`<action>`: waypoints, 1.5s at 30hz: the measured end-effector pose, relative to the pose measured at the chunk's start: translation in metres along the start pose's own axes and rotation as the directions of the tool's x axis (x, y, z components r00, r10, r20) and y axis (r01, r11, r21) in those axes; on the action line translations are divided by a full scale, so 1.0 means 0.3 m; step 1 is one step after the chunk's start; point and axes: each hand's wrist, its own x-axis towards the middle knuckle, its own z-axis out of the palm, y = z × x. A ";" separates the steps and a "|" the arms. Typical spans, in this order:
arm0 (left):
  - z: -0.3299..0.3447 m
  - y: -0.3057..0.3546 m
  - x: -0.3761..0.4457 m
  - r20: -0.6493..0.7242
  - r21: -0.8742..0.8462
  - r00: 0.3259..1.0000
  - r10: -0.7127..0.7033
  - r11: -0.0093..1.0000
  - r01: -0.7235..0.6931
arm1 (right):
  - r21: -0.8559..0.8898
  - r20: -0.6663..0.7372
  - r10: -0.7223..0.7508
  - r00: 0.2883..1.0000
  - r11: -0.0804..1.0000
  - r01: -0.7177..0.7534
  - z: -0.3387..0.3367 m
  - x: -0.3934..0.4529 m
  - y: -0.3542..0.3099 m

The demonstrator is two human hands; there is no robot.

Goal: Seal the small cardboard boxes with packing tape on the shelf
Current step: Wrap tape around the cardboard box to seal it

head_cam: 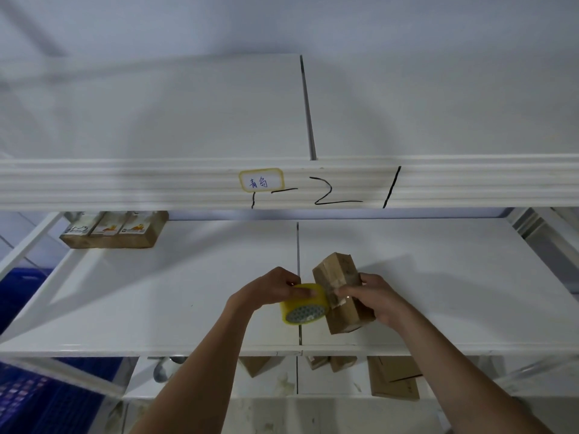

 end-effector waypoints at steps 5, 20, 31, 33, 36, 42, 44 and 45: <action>-0.030 -0.004 0.010 -0.108 0.059 0.994 -0.030 0.998 0.037 | 0.097 -0.009 -0.022 1.000 0.995 0.022 0.008 -0.025 -0.021; -0.044 0.002 0.006 -0.141 -0.111 0.990 -0.013 0.994 -0.003 | 0.511 0.159 -0.106 0.982 0.860 0.010 0.030 -0.080 -0.074; -0.048 0.012 0.017 -0.215 0.094 0.976 0.021 0.996 0.000 | 0.285 0.095 0.026 0.995 0.957 -0.052 0.046 -0.039 -0.034; -0.024 0.022 0.020 -0.265 0.210 0.964 0.013 0.977 0.045 | 0.132 0.039 0.029 0.999 0.991 -0.034 0.054 -0.025 -0.020; 0.010 0.041 0.027 -0.306 0.330 0.952 0.024 0.940 0.083 | -0.113 0.042 0.049 0.998 0.993 -0.044 0.072 -0.021 -0.021; 0.042 0.071 0.028 -0.202 0.398 0.977 0.070 0.917 0.017 | -0.245 -0.024 0.060 0.998 0.967 -0.064 0.098 0.015 -0.005; 0.025 0.059 0.015 -0.133 0.318 0.988 0.076 0.948 -0.031 | -0.193 -0.048 0.055 0.997 0.979 -0.064 0.088 0.008 0.001; 0.011 0.048 0.008 -0.101 0.265 0.992 0.079 0.963 -0.050 | -0.166 -0.061 0.055 0.997 0.984 -0.065 0.080 0.003 0.005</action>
